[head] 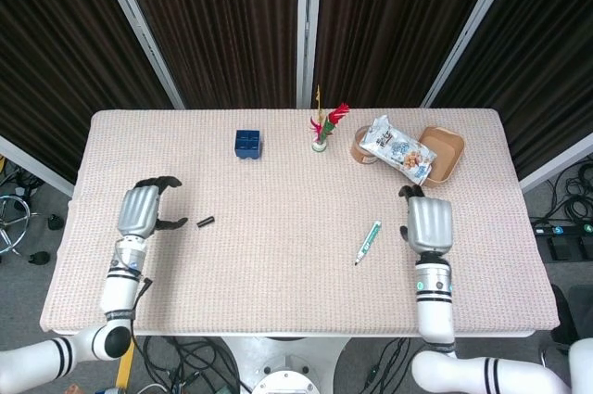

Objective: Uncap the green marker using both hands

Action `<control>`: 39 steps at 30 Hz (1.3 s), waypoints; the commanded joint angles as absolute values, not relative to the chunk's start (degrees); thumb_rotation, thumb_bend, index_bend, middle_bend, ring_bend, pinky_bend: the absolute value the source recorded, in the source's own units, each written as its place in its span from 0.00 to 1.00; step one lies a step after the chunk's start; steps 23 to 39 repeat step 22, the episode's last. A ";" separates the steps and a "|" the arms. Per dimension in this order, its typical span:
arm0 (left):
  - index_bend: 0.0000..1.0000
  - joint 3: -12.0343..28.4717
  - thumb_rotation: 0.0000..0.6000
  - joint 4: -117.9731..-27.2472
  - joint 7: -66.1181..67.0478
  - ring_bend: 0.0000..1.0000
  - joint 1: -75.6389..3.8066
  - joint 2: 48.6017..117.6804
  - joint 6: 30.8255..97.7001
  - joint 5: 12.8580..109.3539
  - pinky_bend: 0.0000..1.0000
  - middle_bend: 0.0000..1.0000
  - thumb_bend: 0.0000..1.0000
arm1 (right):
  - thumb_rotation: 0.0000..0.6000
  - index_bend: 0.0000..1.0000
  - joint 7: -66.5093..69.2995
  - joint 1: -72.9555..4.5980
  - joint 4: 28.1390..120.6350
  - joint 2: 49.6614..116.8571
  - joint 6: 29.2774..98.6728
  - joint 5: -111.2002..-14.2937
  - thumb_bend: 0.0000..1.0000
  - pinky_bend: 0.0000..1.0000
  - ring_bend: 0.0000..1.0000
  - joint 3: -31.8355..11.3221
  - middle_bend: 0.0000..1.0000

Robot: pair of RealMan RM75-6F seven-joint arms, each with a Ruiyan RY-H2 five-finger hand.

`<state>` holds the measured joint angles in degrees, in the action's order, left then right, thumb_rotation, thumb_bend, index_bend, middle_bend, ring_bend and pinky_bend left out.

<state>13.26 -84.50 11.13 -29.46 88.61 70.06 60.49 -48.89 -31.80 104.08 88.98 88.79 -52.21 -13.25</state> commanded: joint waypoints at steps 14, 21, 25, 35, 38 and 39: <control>0.18 3.63 1.00 -85.59 16.09 0.11 -16.06 85.00 88.26 72.44 0.12 0.13 0.04 | 1.00 0.07 -34.59 -19.15 101.19 65.38 80.09 -71.26 0.07 0.00 0.00 4.50 0.02; 0.18 3.74 1.00 -83.72 15.77 0.11 -13.78 85.38 88.45 72.11 0.11 0.13 0.04 | 1.00 0.06 -32.61 -17.78 96.87 68.22 78.83 -73.21 0.07 0.00 0.00 4.51 0.01; 0.18 3.93 1.00 -83.65 15.65 0.11 -13.71 85.37 88.12 71.92 0.11 0.13 0.04 | 1.00 0.06 -32.58 -17.73 96.72 68.40 78.76 -73.29 0.07 0.00 0.00 4.27 0.01; 0.18 3.93 1.00 -83.65 15.65 0.11 -13.71 85.37 88.12 71.92 0.11 0.13 0.04 | 1.00 0.06 -32.58 -17.73 96.72 68.40 78.76 -73.29 0.07 0.00 0.00 4.27 0.01; 0.18 3.93 1.00 -83.65 15.65 0.11 -13.71 85.37 88.12 71.92 0.11 0.13 0.04 | 1.00 0.06 -32.58 -17.73 96.72 68.40 78.76 -73.29 0.07 0.00 0.00 4.27 0.01; 0.18 3.93 1.00 -83.65 15.65 0.11 -13.71 85.37 88.12 71.92 0.11 0.13 0.04 | 1.00 0.06 -32.58 -17.73 96.72 68.40 78.76 -73.29 0.07 0.00 0.00 4.27 0.01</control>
